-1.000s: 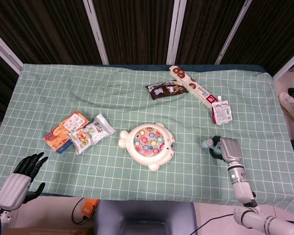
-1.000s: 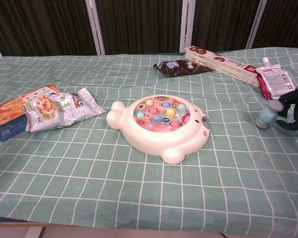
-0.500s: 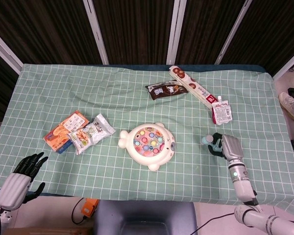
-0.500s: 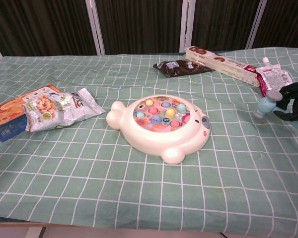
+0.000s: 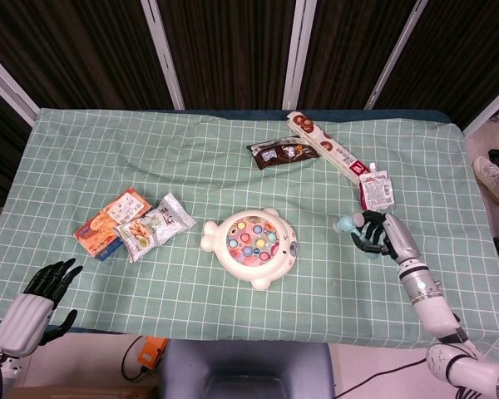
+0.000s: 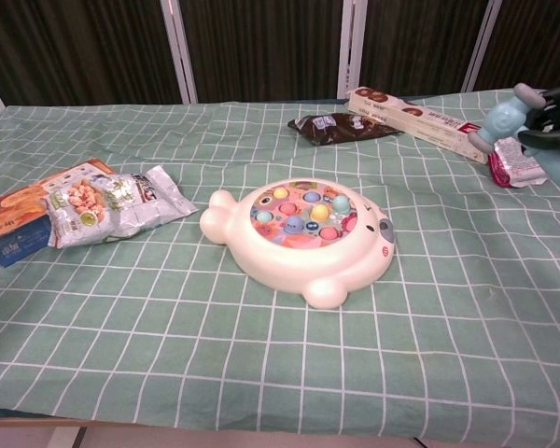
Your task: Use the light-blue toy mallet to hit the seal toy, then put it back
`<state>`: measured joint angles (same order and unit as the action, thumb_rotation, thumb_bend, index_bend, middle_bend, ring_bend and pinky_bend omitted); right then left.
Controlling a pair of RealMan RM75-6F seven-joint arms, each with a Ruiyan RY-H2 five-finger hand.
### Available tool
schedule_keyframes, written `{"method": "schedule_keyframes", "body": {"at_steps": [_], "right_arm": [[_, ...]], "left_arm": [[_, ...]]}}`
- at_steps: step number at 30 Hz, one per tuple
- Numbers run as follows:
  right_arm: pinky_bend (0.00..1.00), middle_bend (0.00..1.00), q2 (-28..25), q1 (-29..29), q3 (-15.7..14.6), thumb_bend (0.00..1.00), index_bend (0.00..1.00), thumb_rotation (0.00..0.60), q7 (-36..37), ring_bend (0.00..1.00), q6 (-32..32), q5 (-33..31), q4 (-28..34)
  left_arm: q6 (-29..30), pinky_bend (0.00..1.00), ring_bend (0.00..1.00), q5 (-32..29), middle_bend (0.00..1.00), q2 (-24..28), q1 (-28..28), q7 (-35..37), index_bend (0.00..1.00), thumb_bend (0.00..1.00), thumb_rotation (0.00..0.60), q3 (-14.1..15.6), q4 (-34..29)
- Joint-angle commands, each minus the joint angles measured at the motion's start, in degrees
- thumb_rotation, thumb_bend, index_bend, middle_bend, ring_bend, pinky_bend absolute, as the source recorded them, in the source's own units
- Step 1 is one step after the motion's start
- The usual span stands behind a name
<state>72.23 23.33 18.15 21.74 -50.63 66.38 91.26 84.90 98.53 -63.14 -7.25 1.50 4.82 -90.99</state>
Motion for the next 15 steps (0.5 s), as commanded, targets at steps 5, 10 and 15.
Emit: {"method": "schedule_keyframes", "body": {"at_steps": [5,10,15], "right_arm": [[0.77,0.71,-6.09,3.98,0.35,0.7,0.99,0.6,-12.02,0.73,1.41,0.9,10.44],[0.78,0.71,-9.06,10.71,1.04,0.71,0.99,0.6,-25.94,0.74,3.56,-10.66,19.3],[0.78,0.71,-6.12,21.02,-1.41,0.72,0.99,0.6,-42.92,0.74,0.58,-26.07,22.34]], "left_arm": [[0.16,0.11,0.0,-0.07,0.0,0.1,0.05,0.24,0.0,0.4,0.6,-0.04,0.01],[0.32,0.11,0.0,-0.01,0.0,0.22,0.1,0.33,0.0,0.4,0.6,-0.02,0.04],[0.8,0.11,0.0,-0.04,0.0,0.49,0.3,0.88,0.0,0.4,0.6,-0.05,0.14]]}}
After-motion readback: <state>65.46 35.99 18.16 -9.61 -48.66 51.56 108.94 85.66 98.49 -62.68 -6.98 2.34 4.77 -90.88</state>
